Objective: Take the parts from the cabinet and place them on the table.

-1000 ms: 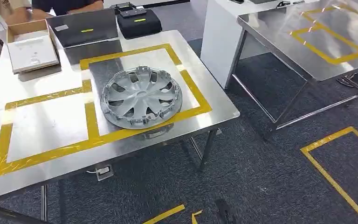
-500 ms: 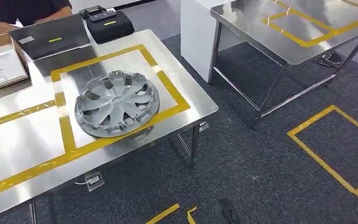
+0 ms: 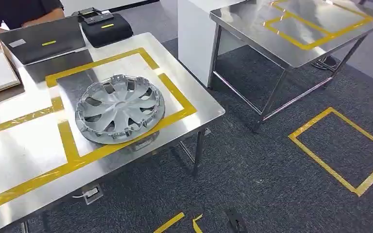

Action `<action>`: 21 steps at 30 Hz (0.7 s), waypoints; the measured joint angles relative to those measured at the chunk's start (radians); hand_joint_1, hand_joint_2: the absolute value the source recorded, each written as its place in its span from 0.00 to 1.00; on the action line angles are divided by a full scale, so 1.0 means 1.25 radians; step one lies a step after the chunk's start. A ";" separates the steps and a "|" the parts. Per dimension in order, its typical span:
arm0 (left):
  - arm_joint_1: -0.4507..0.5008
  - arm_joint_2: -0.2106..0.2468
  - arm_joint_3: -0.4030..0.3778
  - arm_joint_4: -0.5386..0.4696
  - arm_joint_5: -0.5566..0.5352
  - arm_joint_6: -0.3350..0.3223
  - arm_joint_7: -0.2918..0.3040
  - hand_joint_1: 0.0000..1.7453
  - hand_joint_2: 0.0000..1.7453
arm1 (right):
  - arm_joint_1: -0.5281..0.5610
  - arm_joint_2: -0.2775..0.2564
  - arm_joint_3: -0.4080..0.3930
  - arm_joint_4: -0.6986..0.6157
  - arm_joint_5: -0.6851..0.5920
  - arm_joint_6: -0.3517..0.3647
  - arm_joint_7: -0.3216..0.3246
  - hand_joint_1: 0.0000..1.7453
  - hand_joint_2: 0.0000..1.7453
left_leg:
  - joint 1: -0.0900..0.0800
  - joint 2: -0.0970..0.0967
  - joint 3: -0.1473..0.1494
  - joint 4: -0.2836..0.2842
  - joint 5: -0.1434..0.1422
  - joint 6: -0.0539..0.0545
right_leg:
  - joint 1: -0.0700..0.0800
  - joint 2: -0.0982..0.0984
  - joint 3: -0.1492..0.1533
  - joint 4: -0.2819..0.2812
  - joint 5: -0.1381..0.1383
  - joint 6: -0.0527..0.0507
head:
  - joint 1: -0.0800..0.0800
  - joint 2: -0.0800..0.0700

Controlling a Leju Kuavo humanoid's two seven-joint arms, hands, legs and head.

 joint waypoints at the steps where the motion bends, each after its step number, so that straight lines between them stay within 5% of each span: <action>1: -0.019 0.001 -0.003 0.028 -0.021 0.006 -0.001 1.00 1.00 | 0.000 0.000 0.000 0.000 0.002 0.002 0.000 0.00 0.00 | 0.000 0.000 0.000 0.000 0.000 0.000 | 0.000 0.000 0.000 -0.001 0.001 0.001 | 0.000 0.000; 5: -0.159 0.002 -0.044 0.269 -0.177 0.113 -0.050 1.00 1.00 | -0.001 0.000 0.000 0.000 0.005 0.004 -0.006 0.00 0.00 | -0.001 -0.001 -0.002 0.001 0.002 0.004 | -0.002 -0.001 0.000 -0.004 0.003 0.019 | 0.000 0.000; 9: -0.307 -0.018 -0.140 0.529 -0.397 0.295 0.001 1.00 1.00 | -0.007 0.001 0.000 0.000 0.007 -0.002 0.005 0.00 0.00 | -0.002 0.000 -0.002 0.001 0.003 0.005 | -0.002 -0.001 -0.002 -0.004 0.005 0.022 | -0.001 0.000; 15: -0.409 -0.122 -0.281 0.739 -0.539 0.330 0.126 1.00 1.00 | -0.009 0.001 -0.001 0.000 -0.011 -0.005 -0.010 0.00 0.00 | -0.002 0.000 -0.002 0.001 0.004 0.004 | -0.002 -0.001 -0.001 -0.003 0.006 0.023 | 0.000 0.000; 21: -0.416 -0.208 -0.349 0.814 -0.603 0.379 0.086 1.00 1.00 | -0.006 -0.002 -0.001 0.000 0.008 -0.005 -0.015 0.00 0.00 | -0.002 0.000 -0.002 0.001 0.004 0.004 | -0.002 0.000 -0.002 -0.003 0.006 0.023 | 0.000 0.000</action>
